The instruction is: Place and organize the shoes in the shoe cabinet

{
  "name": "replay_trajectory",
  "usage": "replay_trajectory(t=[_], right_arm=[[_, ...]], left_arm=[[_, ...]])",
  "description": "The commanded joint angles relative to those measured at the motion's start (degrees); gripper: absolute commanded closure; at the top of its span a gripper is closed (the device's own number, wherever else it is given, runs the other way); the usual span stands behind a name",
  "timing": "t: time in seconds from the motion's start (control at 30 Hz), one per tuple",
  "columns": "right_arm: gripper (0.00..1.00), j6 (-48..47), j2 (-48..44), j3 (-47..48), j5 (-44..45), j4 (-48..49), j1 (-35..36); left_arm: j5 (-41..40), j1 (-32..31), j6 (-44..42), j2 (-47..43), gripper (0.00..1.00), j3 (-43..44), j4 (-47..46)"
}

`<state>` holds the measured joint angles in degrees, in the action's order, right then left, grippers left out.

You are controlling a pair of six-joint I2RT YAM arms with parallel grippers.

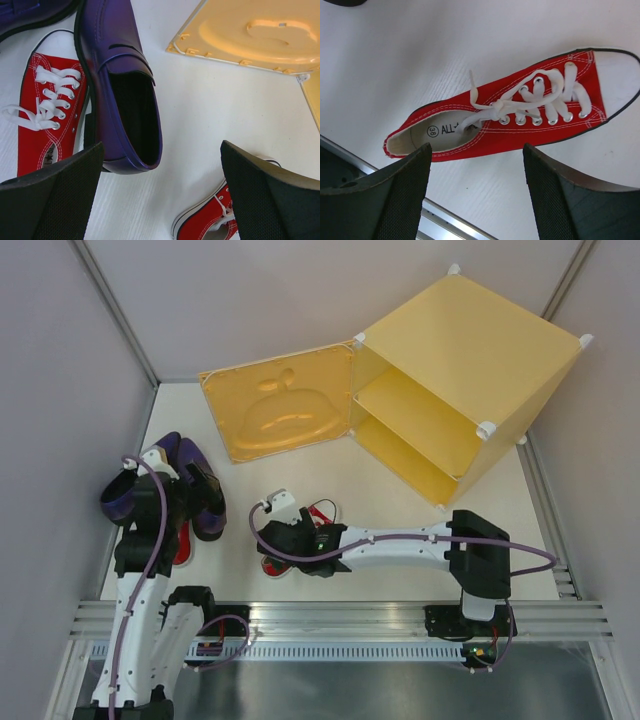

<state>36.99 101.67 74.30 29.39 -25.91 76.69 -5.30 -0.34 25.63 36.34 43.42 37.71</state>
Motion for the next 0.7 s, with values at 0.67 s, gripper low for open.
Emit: replay_trajectory(t=[0.67], right_arm=[[0.34,-3.1,17.8,15.6,-11.9,-1.4,3.5]], left_arm=[[-9.0,0.3,1.0,-1.8,0.00,0.4,1.8]])
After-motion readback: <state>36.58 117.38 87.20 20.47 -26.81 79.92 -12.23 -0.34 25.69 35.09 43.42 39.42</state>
